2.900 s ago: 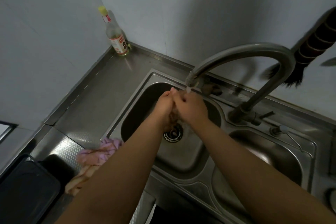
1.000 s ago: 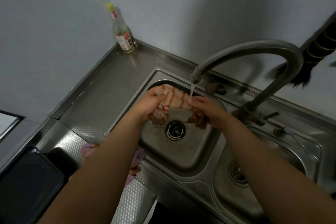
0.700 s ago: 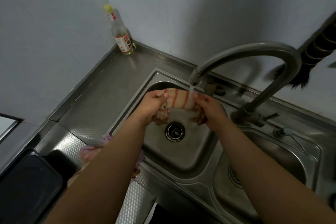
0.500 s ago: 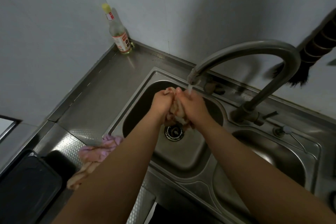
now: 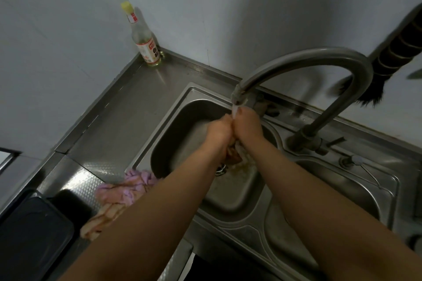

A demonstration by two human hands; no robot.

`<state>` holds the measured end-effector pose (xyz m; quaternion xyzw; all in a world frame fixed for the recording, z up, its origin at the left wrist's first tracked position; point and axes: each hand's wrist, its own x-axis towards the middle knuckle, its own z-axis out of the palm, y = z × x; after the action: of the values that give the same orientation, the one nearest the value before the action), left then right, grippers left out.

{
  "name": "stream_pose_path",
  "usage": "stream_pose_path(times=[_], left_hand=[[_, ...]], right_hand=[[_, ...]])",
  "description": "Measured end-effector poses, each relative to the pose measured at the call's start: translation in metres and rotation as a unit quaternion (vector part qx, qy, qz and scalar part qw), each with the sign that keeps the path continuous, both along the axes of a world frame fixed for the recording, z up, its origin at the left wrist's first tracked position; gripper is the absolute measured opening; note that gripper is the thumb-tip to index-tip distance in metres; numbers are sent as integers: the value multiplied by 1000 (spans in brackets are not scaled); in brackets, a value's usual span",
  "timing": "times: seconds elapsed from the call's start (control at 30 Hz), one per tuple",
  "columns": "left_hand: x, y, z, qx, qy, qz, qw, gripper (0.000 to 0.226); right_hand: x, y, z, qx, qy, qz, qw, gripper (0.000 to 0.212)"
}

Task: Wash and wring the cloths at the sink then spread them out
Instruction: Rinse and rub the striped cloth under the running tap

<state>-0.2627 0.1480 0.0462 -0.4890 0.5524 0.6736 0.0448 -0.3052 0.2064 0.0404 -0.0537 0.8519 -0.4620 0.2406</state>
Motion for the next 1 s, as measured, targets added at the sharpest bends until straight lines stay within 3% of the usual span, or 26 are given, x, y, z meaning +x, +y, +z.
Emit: stream_pose_path(times=[0.13,0.3,0.37,0.5,0.57,0.67,0.77,0.83,0.9,1.0], left_hand=[[-5,-11,5,-20,30,34,999,29],[-2,4,13,-1,17,9,1000,38],[-6,-7,11,-11,34,16,999,34],[-2,-13,16,82,34,-28,996,33],[7,-17,15,139,24,-81,987,33],[23,-47,7,179,41,-167,969,52],[37,-74,0,152,79,-242,955,48],[40,-80,3,124,85,-218,964,30],[38,-85,2,68,79,-179,978,22],[29,-87,-2,-1,99,-104,990,14]], right_hand=[[16,-4,2,9,21,42,999,42],[-7,0,0,36,52,-3,998,32],[7,-5,2,54,73,43,995,38],[2,4,-4,87,107,97,986,36],[-19,12,-2,63,34,76,994,31],[-36,22,-3,-75,-154,-10,985,25],[-41,35,6,-248,-325,-44,911,25],[-44,43,15,-311,-385,-14,869,20],[-47,49,22,-317,-402,40,858,16],[-48,49,13,-196,-333,121,914,21]])
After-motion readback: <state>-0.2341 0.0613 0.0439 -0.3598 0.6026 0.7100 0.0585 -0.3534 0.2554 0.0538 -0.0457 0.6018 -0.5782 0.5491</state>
